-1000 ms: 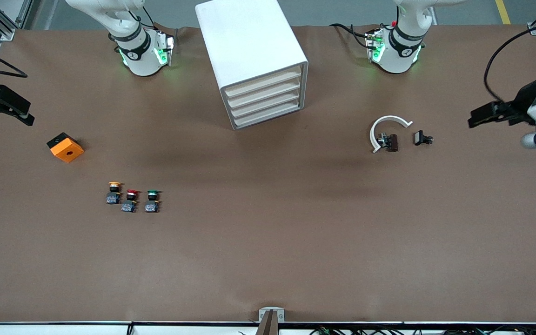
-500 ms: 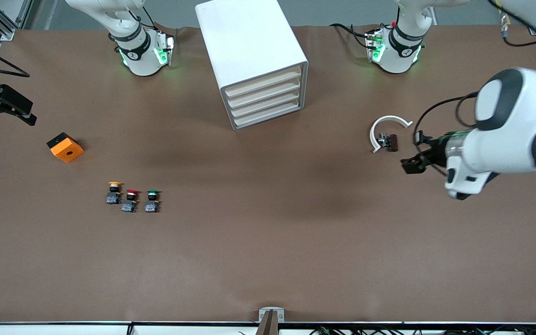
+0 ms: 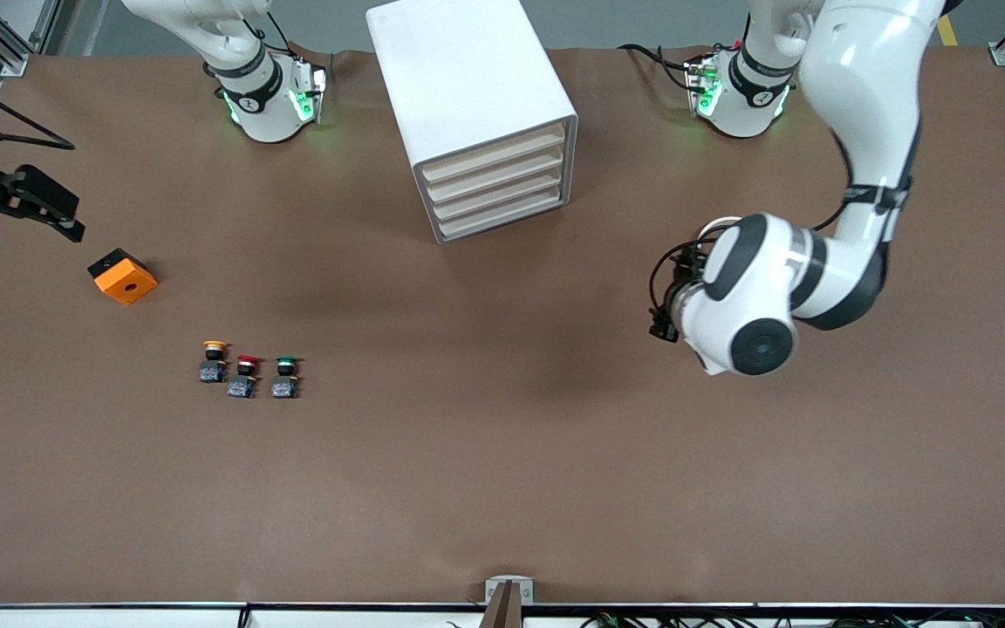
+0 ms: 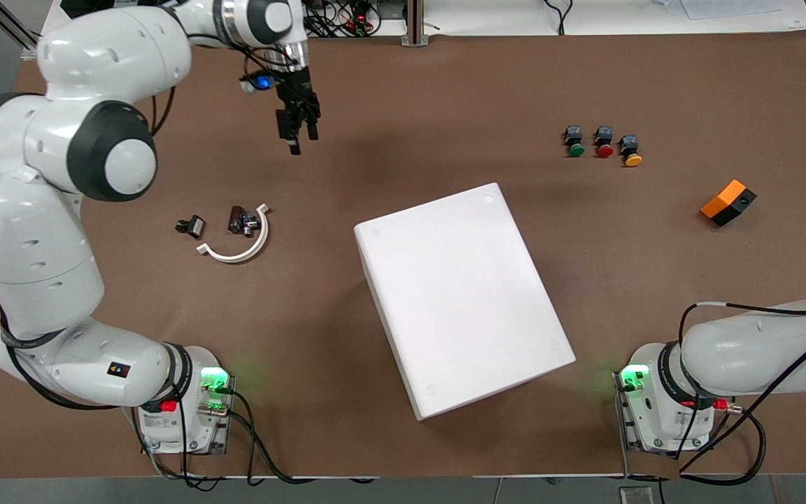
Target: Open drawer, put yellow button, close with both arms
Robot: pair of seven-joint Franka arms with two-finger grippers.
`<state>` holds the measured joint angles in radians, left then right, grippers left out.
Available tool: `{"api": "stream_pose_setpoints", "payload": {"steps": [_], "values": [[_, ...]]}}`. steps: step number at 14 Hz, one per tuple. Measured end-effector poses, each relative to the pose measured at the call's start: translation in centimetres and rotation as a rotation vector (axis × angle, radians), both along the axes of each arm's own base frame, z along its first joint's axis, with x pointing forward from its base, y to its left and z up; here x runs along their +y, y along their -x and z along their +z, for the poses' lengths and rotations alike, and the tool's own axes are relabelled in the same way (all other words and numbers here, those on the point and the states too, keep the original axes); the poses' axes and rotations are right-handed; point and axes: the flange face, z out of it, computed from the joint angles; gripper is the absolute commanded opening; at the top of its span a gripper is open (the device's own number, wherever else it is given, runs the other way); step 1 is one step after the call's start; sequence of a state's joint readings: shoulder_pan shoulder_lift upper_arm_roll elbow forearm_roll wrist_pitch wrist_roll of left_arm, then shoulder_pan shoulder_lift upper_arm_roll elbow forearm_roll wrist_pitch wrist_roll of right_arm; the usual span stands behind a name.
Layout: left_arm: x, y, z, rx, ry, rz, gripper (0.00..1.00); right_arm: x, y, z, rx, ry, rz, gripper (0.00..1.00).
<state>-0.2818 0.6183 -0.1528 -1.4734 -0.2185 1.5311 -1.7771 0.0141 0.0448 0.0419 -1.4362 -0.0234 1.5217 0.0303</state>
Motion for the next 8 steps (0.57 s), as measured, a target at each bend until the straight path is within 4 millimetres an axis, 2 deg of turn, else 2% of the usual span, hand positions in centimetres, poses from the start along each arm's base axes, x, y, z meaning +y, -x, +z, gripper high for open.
{"api": "stream_pose_setpoints", "payload": {"steps": [5, 8], "values": [[-5.2, 2.3, -3.2, 0.229, 0.078, 0.253, 1.0, 0.1, -2.5, -5.3, 0.095, 0.002, 0.001, 1.0], [-9.2, 4.7, -5.0, 0.337, 0.084, 0.31, 1.0, 0.4, -2.8, -8.8, 0.164, 0.005, 0.006, 1.0]]}}
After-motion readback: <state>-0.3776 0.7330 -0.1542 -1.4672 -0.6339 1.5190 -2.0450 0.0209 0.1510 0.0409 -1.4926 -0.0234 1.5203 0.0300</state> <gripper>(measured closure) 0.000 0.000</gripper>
